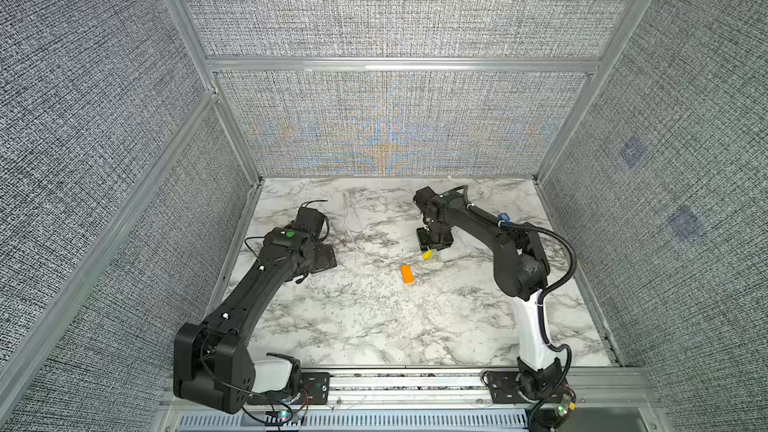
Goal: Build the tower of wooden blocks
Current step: 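Grasp the yellow cylinder with the right gripper, then lower the yellow cylinder onto the orange block and open the right gripper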
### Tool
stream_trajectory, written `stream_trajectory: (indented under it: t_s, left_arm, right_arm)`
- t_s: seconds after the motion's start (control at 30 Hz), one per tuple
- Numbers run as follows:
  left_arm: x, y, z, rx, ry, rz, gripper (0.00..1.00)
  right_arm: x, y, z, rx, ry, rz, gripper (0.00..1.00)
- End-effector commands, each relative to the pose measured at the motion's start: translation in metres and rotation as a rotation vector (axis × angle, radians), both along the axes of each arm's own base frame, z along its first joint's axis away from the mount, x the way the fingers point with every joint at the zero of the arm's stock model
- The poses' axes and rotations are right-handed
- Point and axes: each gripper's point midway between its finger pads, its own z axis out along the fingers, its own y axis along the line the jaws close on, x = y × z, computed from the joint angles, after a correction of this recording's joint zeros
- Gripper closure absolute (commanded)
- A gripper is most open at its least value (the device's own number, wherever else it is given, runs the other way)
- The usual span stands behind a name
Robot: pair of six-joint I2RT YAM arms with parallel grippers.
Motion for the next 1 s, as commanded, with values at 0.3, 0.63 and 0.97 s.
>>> stream_trajectory:
  t_s: [0.3, 0.63, 0.97]
  left_arm:
    - [-0.010, 0.002, -0.003, 0.007, 0.048, -0.005, 0.01]
    - [-0.013, 0.002, 0.001, 0.003, 0.047, -0.008, 0.01]
    - [-0.014, 0.003, 0.001, 0.007, 0.034, -0.009, 0.01]
  right_arm:
    - [0.000, 0.000, -0.004, -0.009, 0.012, -0.010, 0.56]
    - [0.000, -0.001, -0.001, -0.007, 0.017, -0.011, 0.73]
    - [-0.016, 0.016, 0.028, 0.008, -0.009, 0.041, 0.74]
